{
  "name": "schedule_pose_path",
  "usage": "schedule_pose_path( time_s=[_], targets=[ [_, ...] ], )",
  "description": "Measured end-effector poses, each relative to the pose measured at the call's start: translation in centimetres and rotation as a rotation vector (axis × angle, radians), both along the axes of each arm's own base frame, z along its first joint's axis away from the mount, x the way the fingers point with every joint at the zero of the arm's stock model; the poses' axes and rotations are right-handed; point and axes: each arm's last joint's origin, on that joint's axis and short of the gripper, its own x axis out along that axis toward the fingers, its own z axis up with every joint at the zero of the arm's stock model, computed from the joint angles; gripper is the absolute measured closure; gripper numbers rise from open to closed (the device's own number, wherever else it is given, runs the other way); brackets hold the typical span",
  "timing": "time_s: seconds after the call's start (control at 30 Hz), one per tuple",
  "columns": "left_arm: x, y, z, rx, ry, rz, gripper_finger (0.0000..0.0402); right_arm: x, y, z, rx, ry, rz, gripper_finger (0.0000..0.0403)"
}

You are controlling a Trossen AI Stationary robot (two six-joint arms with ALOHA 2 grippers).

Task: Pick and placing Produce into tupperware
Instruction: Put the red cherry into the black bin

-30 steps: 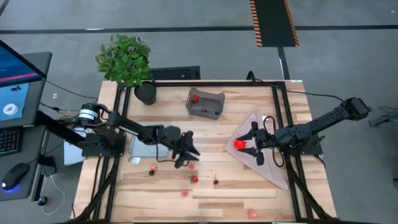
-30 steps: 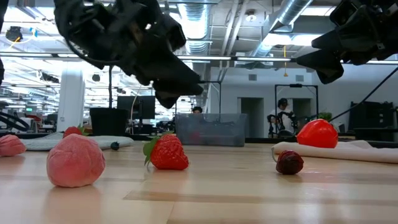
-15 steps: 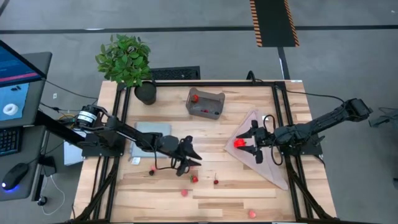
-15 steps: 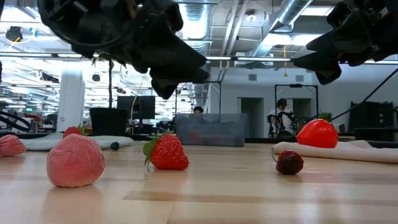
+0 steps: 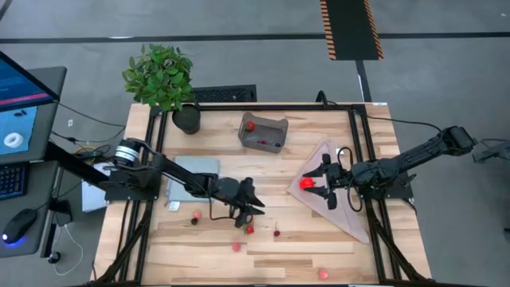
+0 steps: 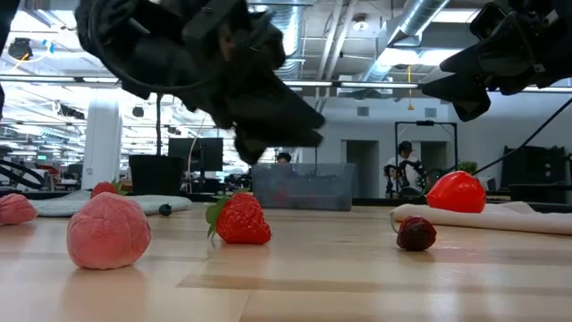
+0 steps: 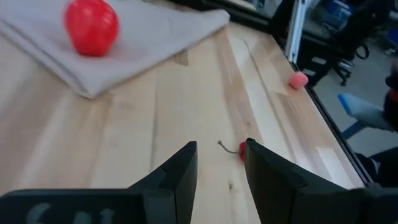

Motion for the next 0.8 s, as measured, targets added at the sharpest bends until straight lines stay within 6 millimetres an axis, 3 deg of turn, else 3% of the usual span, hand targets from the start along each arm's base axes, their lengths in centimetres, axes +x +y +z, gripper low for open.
schedule_pose_path(
  time_s=[0.2, 0.47, 0.67, 0.8],
  targets=[
    [2.2, -0.3, -1.2, 0.000, 0.053, 0.003, 0.0281, 0.0, 0.0, 0.0, 0.000, 0.003, 0.002, 0.0143],
    [3.0, -0.5, -1.7, -0.079, 0.095, -0.008, 0.0281, 0.3, 0.1, -0.4, -0.006, 0.020, 0.003, 0.0143],
    [3.5, -0.6, -4.0, -0.120, 0.167, -0.006, 0.0281, 0.9, 0.3, -0.5, -0.006, 0.001, 0.002, 0.0143],
    [4.0, -0.7, -4.0, -0.131, 0.157, -0.008, 0.0281, 1.1, 0.4, -0.8, -0.011, 0.010, 0.002, 0.0143]
  ],
)
